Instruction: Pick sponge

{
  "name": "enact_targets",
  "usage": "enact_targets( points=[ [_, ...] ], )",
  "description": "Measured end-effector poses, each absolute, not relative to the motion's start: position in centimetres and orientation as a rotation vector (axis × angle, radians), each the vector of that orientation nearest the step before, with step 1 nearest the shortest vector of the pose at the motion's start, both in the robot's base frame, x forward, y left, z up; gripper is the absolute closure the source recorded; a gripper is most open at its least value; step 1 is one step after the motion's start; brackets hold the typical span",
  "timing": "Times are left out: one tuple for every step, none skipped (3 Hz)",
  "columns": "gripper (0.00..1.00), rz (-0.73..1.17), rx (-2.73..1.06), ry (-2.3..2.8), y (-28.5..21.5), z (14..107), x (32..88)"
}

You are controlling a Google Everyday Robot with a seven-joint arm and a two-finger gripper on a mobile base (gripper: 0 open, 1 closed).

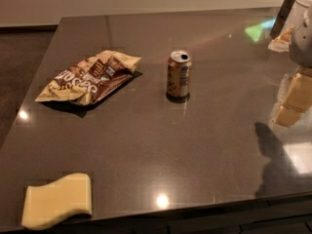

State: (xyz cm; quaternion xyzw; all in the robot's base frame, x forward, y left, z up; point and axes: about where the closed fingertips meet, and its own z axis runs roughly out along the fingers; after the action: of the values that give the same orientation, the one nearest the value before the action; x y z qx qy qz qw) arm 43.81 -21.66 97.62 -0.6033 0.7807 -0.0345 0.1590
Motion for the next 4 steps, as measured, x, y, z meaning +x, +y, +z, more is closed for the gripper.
enact_targets(
  points=[
    [0.0,-0.099,-1.724,2.232,-21.7,97.6,43.8],
    [0.0,-0.057,-1.732,2.207,-20.9,97.9,44.0],
    [0.0,0.051,-1.773,2.127,-17.6,97.7,44.2],
    [0.0,0.151,-1.822,2.02,-12.8,97.3,43.7]
  ],
)
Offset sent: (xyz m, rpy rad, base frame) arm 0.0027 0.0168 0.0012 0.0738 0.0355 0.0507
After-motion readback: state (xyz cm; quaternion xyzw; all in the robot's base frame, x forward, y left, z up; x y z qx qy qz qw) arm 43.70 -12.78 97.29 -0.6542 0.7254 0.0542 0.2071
